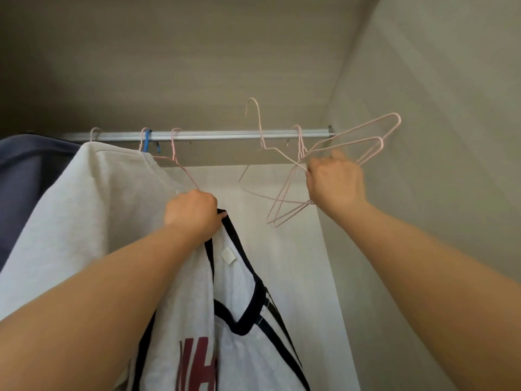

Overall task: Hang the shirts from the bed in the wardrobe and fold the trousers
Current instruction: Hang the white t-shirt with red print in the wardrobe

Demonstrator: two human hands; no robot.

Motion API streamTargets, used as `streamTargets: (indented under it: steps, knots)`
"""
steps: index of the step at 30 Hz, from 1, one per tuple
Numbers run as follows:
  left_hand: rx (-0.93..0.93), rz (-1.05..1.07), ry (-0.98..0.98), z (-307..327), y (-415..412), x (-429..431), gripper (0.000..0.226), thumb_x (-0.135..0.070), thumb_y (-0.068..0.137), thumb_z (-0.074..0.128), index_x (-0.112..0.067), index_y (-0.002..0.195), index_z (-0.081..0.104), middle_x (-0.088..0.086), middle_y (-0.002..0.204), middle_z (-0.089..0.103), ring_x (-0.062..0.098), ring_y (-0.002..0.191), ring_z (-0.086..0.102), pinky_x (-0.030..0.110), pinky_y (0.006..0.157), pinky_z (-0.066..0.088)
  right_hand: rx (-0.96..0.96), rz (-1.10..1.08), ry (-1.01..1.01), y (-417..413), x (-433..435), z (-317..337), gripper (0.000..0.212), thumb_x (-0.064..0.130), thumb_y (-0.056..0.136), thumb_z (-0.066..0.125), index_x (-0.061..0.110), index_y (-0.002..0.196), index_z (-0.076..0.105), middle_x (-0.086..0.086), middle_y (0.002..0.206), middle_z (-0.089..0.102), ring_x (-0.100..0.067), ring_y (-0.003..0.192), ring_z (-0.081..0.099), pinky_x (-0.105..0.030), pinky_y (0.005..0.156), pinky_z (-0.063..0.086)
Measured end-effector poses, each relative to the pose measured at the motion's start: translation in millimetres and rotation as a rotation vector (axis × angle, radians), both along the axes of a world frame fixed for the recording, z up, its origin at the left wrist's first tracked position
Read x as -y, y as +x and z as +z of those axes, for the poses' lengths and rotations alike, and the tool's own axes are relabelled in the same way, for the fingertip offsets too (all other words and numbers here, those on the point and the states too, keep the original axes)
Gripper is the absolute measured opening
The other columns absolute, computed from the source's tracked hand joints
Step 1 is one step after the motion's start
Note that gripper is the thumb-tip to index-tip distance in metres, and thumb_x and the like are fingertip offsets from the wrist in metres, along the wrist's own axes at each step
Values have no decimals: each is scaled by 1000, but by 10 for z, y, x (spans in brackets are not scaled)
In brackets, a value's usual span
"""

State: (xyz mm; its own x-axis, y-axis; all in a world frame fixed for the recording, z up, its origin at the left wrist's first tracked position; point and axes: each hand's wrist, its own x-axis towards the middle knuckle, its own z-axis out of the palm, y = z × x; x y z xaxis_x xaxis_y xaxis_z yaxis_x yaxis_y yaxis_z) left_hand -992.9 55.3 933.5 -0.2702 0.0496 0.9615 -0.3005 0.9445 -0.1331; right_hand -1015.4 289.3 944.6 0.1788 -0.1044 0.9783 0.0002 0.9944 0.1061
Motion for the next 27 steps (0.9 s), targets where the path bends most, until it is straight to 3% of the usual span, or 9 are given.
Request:
streamTargets:
  steps: [3, 7, 11, 15, 18, 22, 25, 27]
  knots:
    - [-2, -97, 47, -73, -6, 19, 38, -45, 97, 42, -16, 106, 66, 9, 108, 60, 30, 95, 59, 31, 66, 38, -59, 102, 23, -91, -49, -277, 13, 15, 91, 51, 8, 88, 61, -8, 77, 64, -27, 90, 51, -32, 59, 27]
    - [61, -239, 77, -225, 17, 20, 37, -45, 97, 44, -18, 112, 65, 9, 116, 47, 31, 99, 55, 37, 80, 44, -134, 252, 54, -131, -84, -685, 15, 7, 80, 68, 1, 69, 59, -15, 56, 58, -34, 66, 55, -34, 56, 39]
    - [27, -344, 104, -348, 64, 44, 37, -42, 95, 50, -15, 111, 68, 9, 122, 44, 29, 108, 51, 38, 91, 43, -52, 253, 74, -138, -140, -968, 17, 6, 76, 71, 2, 67, 58, -14, 51, 57, -32, 59, 53, -32, 54, 37]
    - [-5, -385, 77, -434, 124, 13, 36, -41, 94, 53, -13, 109, 70, 6, 135, 41, 24, 126, 37, 37, 101, 35, -76, 276, 83, -32, -167, -1134, 17, 4, 73, 73, 2, 65, 59, -11, 46, 52, -30, 51, 50, -29, 51, 33]
    - [-1, -373, 61, -484, 182, -41, 35, -42, 94, 52, -16, 107, 71, 4, 149, 31, 24, 138, 21, 40, 111, 24, -127, 309, 67, 86, -154, -1242, 13, 9, 73, 62, 3, 63, 58, -9, 43, 47, -25, 42, 39, -24, 51, 26]
    - [23, -384, 19, -620, 283, -55, 36, -45, 94, 49, -19, 107, 70, 2, 158, 17, 22, 146, 5, 44, 117, 2, 65, 465, 4, 118, -155, -1451, 15, 8, 92, 48, 2, 81, 56, -11, 65, 44, -23, 59, 31, -29, 57, 22]
    - [33, -468, -36, -847, 321, -18, 35, -44, 95, 48, -19, 104, 71, 0, 141, 45, 22, 134, 34, 43, 115, 6, 208, 565, -15, 81, -187, -1757, 19, 17, 98, 40, 6, 90, 52, -5, 78, 36, -24, 69, 33, -31, 59, 17]
    - [31, -548, -50, -1026, 340, -14, 34, -42, 95, 47, -17, 98, 70, -1, 109, 58, 25, 105, 55, 39, 97, 33, 269, 574, -38, 63, -204, -1971, 20, 20, 98, 37, 6, 91, 50, -4, 78, 36, -24, 69, 33, -32, 59, 16]
